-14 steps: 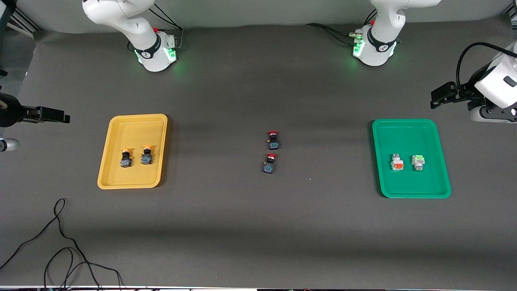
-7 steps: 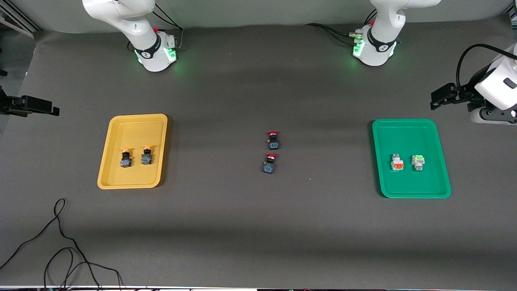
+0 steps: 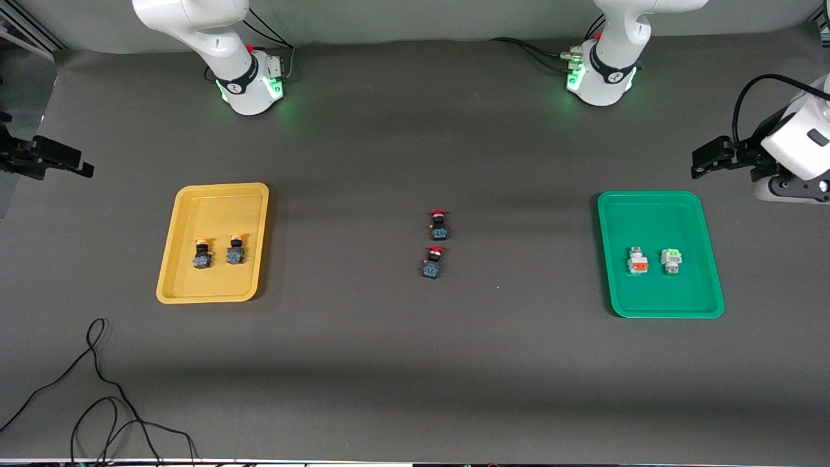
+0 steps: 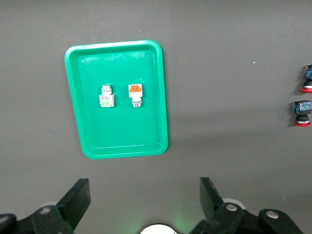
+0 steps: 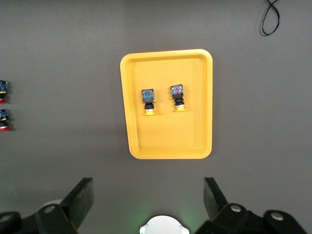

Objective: Place green and yellow buttons in trays

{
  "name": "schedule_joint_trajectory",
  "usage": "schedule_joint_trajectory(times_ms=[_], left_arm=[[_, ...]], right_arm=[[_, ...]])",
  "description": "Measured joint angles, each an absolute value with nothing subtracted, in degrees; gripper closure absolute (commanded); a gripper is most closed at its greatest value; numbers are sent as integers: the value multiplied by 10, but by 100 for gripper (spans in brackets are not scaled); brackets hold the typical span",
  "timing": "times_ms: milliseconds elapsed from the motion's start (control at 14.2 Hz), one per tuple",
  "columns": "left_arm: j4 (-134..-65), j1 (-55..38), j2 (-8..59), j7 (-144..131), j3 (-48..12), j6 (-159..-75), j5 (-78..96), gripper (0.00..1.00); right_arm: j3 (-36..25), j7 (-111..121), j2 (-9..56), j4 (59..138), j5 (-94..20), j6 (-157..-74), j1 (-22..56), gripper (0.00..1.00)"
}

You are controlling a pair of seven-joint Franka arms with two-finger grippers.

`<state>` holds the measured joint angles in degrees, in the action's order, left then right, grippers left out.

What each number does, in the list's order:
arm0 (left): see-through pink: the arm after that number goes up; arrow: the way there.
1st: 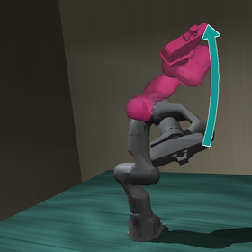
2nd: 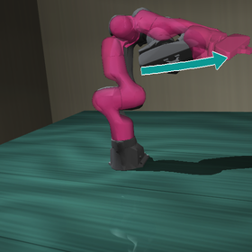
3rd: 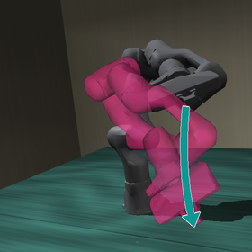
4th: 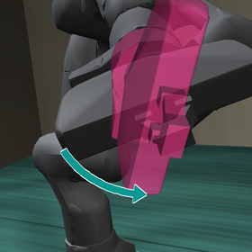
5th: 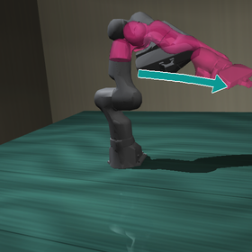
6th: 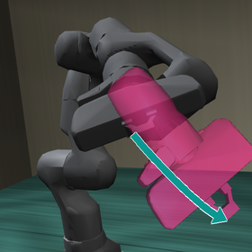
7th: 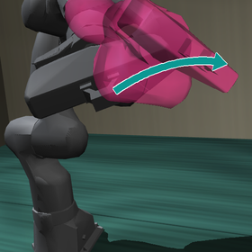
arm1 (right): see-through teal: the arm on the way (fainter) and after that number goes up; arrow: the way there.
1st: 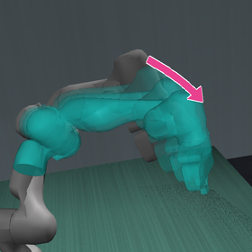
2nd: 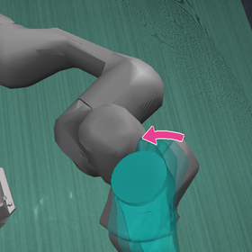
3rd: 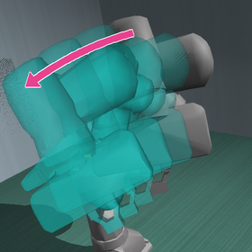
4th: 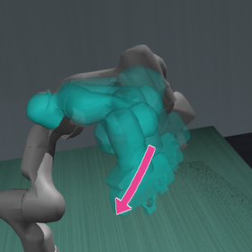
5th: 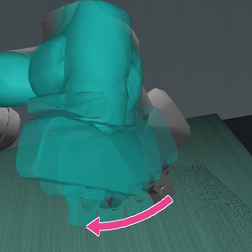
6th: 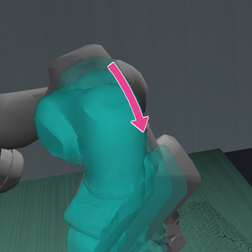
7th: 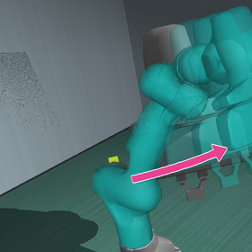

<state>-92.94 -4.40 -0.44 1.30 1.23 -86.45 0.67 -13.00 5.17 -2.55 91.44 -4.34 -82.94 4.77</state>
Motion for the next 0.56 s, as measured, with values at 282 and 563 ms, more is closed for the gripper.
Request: schedule_joint_trajectory(times_ms=[282, 563], left_arm=[[-923, -44, -1, 14, 13, -865, 5, 0], [-920, -44, 0, 16, 12, -864, -1, 0]], right_arm=[[-130, 52, -44, 915, -26, -834, 48, 0], [-121, 52, -45, 914, -10, -837, 48, 0]])
